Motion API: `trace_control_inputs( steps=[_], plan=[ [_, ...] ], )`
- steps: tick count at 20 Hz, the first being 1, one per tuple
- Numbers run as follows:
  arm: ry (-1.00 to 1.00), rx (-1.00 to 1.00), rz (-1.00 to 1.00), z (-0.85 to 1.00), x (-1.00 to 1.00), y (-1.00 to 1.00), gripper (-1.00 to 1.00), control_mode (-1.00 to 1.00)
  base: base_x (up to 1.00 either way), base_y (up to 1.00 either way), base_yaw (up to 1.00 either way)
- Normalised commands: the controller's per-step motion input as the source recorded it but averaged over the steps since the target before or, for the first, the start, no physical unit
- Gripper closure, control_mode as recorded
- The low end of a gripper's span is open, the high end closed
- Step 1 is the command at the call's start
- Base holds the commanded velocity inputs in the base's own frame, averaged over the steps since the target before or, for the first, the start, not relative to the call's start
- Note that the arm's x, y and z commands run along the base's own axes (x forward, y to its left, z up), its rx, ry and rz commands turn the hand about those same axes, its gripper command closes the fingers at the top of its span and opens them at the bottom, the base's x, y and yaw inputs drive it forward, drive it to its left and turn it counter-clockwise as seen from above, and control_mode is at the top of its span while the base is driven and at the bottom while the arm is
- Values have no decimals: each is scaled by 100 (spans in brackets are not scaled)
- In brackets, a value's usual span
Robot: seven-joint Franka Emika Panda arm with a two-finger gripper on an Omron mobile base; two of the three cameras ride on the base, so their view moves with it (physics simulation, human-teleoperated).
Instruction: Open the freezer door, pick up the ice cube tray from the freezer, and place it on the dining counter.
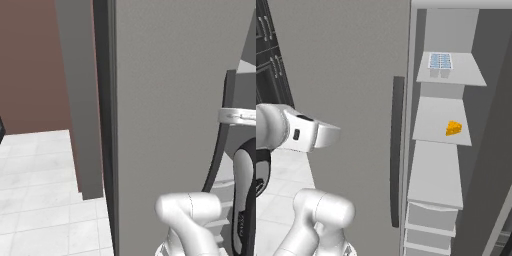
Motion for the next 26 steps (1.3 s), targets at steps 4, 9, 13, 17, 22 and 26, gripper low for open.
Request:
trace_control_inputs(
  steps=[4, 9, 13, 17, 22, 26],
  plan=[
    [2, 0, 1, 0, -12, 7, -100, -100, 0, 0, 0],
    [8, 0, 1, 2, -1, 13, -100, -100, 0, 0, 0],
    [3, 0, 0, 0, 0, 0, -100, -100, 0, 0, 0],
    [0, 0, 0, 0, 0, 0, -100, -100, 0, 0, 0],
    [0, 0, 0, 0, 0, 0, -100, 100, -3, -6, 0],
    [0, 0, 0, 0, 0, 0, -100, 100, -12, -56, 0]
  ],
)
